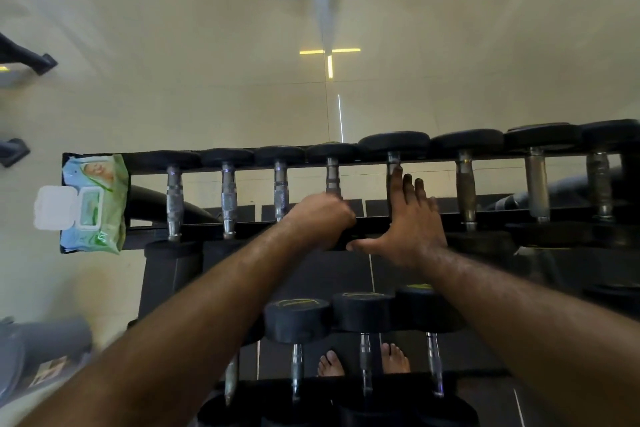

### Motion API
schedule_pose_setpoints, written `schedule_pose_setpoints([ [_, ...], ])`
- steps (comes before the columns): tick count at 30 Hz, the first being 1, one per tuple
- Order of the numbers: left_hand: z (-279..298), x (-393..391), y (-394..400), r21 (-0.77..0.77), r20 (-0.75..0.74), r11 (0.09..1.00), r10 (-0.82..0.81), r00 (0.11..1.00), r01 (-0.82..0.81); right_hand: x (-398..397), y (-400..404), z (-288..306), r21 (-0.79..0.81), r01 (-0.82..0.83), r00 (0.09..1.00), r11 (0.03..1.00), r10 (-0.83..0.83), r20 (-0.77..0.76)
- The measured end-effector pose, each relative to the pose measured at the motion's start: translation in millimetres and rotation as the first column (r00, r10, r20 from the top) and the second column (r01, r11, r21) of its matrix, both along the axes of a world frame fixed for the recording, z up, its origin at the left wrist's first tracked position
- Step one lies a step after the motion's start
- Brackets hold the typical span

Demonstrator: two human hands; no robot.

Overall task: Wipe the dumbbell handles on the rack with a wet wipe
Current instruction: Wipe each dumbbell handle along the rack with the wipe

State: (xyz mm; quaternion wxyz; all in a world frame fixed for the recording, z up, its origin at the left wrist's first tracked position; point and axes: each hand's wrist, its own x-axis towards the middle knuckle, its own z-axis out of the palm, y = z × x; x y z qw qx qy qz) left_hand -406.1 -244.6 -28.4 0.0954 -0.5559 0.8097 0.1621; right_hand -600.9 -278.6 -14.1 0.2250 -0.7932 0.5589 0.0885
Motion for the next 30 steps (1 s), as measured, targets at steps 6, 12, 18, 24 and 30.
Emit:
schedule_pose_setpoints([
  [6, 24.8, 32.4, 18.1, -0.076, -0.202, 0.959, 0.252, 0.946, -0.272, 0.3, 0.1, 0.3, -0.006, 0.006, 1.0, 1.0, -0.006, 0.011],
  [12, 5.0, 1.7, -0.3, -0.391, -0.37, 0.67, 0.513, 0.774, -0.631, 3.6, 0.7, 0.9, -0.015, 0.009, 1.0, 1.0, -0.009, -0.023],
  [18, 5.8, -7.9, 34.1, -0.207, -0.285, 0.836, 0.446, 0.849, -0.508, 2.6, 1.0, -0.2, -0.017, 0.007, 1.0, 1.0, -0.008, -0.015],
  [24, 28.8, 32.2, 40.3, 0.233, -0.403, 0.778, 0.624, 0.67, -0.584, 2.7, 1.8, 1.0, -0.014, 0.013, 1.0, 1.0, -0.013, -0.01],
  [30, 24.5, -7.8, 43.3, 0.102, -0.097, 0.716, 0.698, 0.709, -0.691, 4.3, 2.1, -0.2, -0.029, 0.015, 1.0, 0.999, -0.015, -0.02],
])
